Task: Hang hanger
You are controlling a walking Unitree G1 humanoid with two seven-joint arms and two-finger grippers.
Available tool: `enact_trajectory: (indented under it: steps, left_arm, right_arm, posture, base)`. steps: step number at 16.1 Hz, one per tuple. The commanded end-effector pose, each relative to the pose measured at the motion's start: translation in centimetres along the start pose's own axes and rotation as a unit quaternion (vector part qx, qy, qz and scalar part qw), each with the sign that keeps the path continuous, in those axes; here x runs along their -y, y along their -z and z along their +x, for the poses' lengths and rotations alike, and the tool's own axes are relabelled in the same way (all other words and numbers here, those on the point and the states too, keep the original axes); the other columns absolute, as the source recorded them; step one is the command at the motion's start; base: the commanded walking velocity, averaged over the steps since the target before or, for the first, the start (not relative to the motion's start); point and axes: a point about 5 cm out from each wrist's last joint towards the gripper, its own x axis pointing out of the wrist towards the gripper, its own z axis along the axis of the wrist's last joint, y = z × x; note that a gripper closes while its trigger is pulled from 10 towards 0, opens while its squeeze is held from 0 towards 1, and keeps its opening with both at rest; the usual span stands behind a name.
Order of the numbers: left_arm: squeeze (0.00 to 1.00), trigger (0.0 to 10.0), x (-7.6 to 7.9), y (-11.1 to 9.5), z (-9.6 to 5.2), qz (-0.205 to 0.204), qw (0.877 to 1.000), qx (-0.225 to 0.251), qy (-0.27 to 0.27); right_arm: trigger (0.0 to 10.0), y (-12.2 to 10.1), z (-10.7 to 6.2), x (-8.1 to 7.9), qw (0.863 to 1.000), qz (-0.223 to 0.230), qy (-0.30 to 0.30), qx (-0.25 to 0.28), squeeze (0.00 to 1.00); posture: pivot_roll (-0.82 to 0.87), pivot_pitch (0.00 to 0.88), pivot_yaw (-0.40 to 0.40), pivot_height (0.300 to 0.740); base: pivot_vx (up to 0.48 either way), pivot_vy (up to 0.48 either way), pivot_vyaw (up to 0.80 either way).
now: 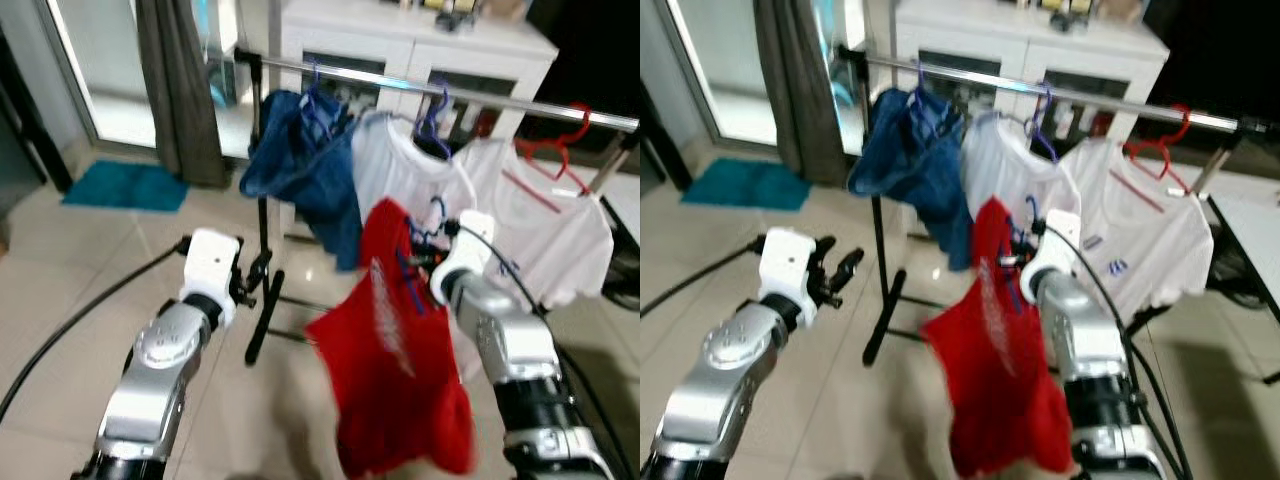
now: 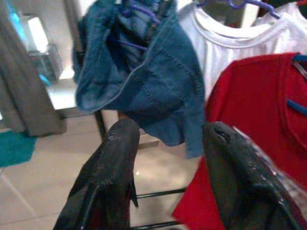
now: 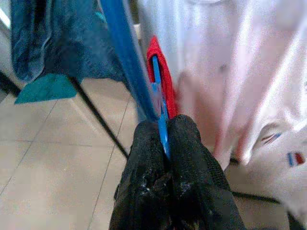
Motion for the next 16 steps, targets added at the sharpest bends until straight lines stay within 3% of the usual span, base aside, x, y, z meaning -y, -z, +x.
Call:
enact_trajectory:
  steps: [1, 3, 6, 11, 14, 16]
  left_arm:
    - [0.0, 10.0, 1.1, -0.1, 0.3, -0.003, 1.0, -0.001, 0.024]
    - [0.0, 10.0, 1.1, -0.1, 0.2, -0.002, 1.0, -0.002, 0.026]
    - [0.0, 10.0, 1.0, -0.1, 0.2, -0.001, 1.0, -0.003, 0.027]
    - [0.0, 10.0, 1.0, -0.2, 0.2, 0.002, 1.0, -0.003, 0.031]
    - [0.0, 10.0, 1.1, -0.2, 0.2, 0.003, 0.999, -0.005, 0.034]
    - [0.0, 10.0, 1.3, -0.2, 0.2, 0.006, 0.999, -0.007, 0.038]
  right_arm:
    - [10.0, -0.8, -0.1, 1.4, 1.0, -0.009, 0.02, 0.018, 0.0]
    - [10.0, -1.0, 0.0, 1.4, 1.0, -0.018, 0.014, 0.018, 0.0]
    - [10.0, -1.0, 0.1, 1.4, 1.0, -0.019, 0.014, 0.019, 0.0]
    - [10.0, -1.2, 0.4, 1.5, 0.999, -0.031, 0.002, 0.018, 0.0]
    - [10.0, -1.3, 0.1, 0.0, 0.997, -0.028, -0.074, 0.02, 0.0]
    - [10.0, -1.1, -0.6, -2.0, 0.985, -0.045, -0.166, 0.013, 0.0]
  posture:
    - [0.13, 0.0, -0.075, 0.74]
    - [0.13, 0.0, -0.075, 0.74]
    - [0.13, 0.0, -0.073, 0.74]
    - [0.14, 0.0, -0.072, 0.74]
    - [0.14, 0.0, -0.073, 0.74]
    - [0.14, 0.0, -0.078, 0.74]
  base:
    - [0.394, 0.0, 0.0]
    - [0.39, 0.0, 0.0]
    - [0.386, 0.0, -0.74]
    - [0.388, 0.0, 0.0]
    - [0.384, 0.0, 0.0]
    - [0.381, 0.0, 0.0]
